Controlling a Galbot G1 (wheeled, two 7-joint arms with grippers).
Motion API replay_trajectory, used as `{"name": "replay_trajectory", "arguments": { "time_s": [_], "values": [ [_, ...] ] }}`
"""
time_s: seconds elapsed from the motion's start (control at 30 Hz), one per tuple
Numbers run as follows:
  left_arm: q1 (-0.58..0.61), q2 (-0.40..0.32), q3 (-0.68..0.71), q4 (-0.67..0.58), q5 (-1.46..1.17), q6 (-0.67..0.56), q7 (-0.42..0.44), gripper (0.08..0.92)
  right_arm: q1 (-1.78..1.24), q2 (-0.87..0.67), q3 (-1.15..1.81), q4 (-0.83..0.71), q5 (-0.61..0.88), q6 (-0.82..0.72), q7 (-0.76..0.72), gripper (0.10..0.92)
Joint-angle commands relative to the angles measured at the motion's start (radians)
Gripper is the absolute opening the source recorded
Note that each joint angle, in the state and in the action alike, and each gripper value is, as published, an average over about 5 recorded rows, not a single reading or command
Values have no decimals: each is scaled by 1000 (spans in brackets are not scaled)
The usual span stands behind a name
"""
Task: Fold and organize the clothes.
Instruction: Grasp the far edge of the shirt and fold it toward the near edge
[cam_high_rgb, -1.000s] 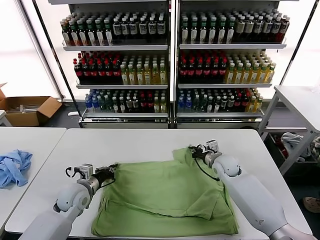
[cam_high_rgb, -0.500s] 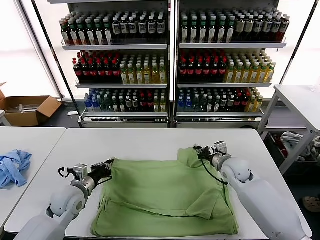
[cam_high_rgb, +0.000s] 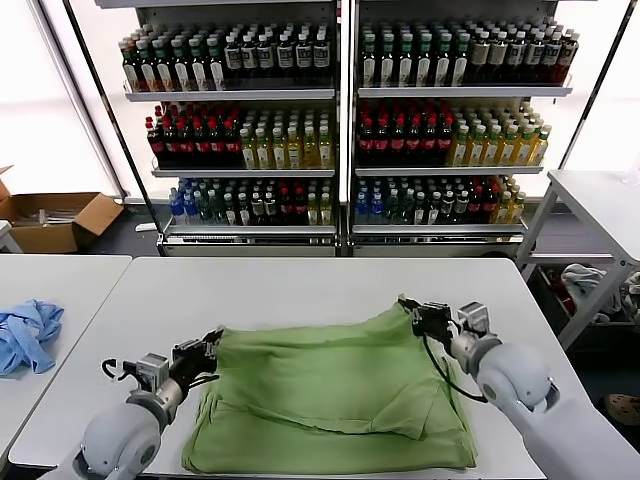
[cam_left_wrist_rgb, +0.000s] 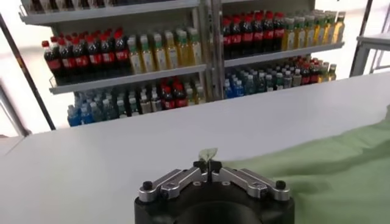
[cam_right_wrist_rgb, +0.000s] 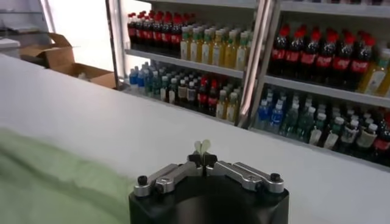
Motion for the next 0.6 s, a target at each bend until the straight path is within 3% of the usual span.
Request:
{"name": "replay_trajectory", "arguments": {
  "time_s": [0.03,0.37,0.6],
  "values": [
    [225,11,-51,-146,100,-14,-34,88,-244,-75,128,222,-4,3,2,108],
    [338,34,-89,-222,169,-26,-41,88,-529,-123,316,319,-38,6,-4,108],
    [344,38,-71,-208,203,-32,-40,88,-678,-102,396,382,-74,19,-1,108]
  ]
}}
